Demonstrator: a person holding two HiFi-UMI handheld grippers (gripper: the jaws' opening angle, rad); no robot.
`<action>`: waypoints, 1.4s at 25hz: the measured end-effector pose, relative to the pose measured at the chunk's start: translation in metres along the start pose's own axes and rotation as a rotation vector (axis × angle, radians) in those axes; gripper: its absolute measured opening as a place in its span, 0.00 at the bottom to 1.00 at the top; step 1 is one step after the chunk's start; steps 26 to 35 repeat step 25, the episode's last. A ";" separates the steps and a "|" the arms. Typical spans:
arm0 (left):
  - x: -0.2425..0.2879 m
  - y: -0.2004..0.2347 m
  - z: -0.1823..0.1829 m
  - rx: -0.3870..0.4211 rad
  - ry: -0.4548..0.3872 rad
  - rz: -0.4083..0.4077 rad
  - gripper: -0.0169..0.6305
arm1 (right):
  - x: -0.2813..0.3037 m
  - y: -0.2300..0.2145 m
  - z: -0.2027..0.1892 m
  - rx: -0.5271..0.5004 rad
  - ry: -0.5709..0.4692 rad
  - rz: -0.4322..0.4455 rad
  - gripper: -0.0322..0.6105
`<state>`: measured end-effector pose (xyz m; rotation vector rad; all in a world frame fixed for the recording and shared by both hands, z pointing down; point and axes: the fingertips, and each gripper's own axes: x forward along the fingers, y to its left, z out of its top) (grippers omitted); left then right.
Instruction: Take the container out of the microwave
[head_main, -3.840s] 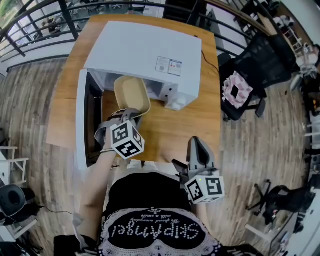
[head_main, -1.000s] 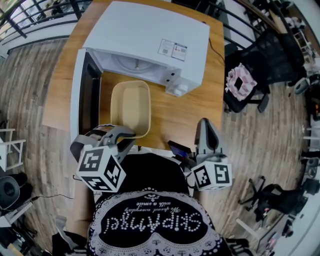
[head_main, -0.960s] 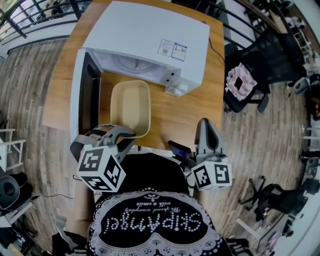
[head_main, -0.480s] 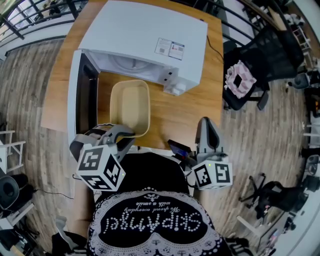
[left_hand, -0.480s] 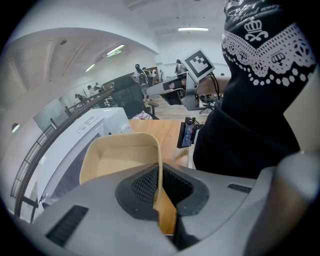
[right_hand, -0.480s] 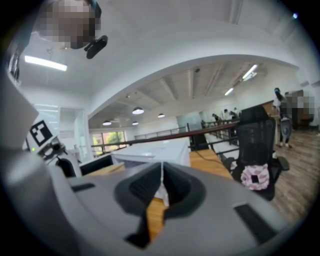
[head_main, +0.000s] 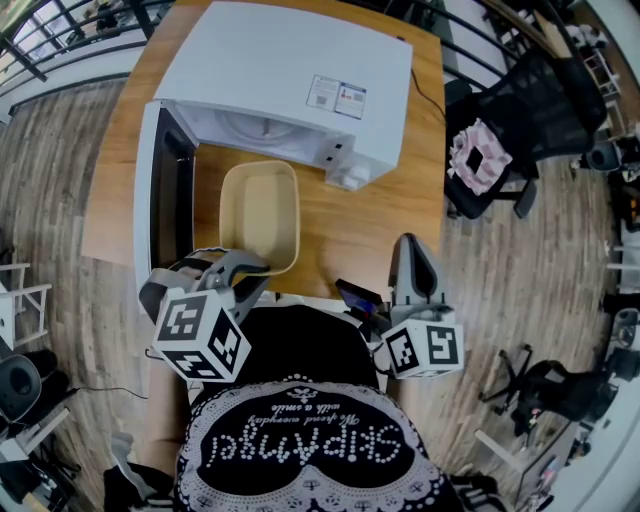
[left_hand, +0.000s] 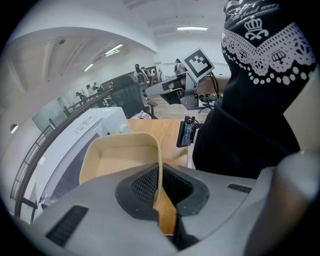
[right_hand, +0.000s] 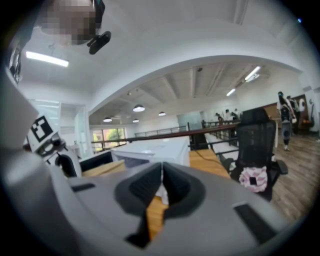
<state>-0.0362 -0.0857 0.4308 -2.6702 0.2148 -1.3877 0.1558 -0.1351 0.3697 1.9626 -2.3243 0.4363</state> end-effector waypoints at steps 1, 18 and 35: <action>0.000 0.000 0.000 0.001 -0.001 -0.002 0.08 | 0.000 0.000 -0.001 -0.007 0.003 -0.001 0.10; -0.003 -0.001 0.001 0.014 -0.017 0.003 0.08 | 0.001 0.004 -0.001 -0.031 0.008 -0.001 0.10; -0.005 0.000 0.002 0.022 -0.019 0.003 0.08 | 0.001 0.006 -0.001 -0.035 0.009 0.002 0.10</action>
